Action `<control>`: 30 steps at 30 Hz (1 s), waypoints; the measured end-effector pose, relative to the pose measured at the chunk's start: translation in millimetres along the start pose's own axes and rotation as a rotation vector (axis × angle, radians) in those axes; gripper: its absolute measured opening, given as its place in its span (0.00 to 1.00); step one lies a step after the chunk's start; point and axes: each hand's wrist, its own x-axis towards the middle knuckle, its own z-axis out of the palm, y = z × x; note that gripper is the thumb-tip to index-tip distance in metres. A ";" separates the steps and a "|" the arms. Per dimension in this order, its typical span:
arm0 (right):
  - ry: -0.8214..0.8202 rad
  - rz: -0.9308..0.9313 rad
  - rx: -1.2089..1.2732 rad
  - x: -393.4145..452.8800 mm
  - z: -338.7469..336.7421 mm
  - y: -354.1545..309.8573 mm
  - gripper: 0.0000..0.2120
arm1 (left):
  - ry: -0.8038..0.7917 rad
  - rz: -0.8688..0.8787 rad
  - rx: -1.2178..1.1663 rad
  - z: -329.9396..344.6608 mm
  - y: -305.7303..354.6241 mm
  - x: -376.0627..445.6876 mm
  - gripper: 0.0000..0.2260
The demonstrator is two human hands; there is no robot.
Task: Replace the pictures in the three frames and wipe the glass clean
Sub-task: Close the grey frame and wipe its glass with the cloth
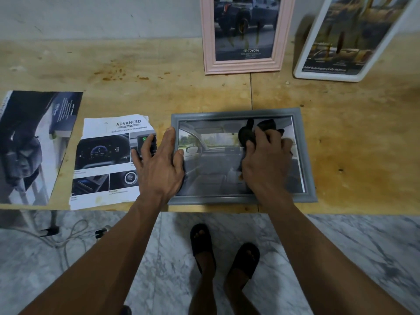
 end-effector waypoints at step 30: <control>-0.178 -0.395 0.151 -63.4 36.8 -68.4 0.10 | -0.017 0.047 -0.032 -0.3 -5.9 -1.5 0.22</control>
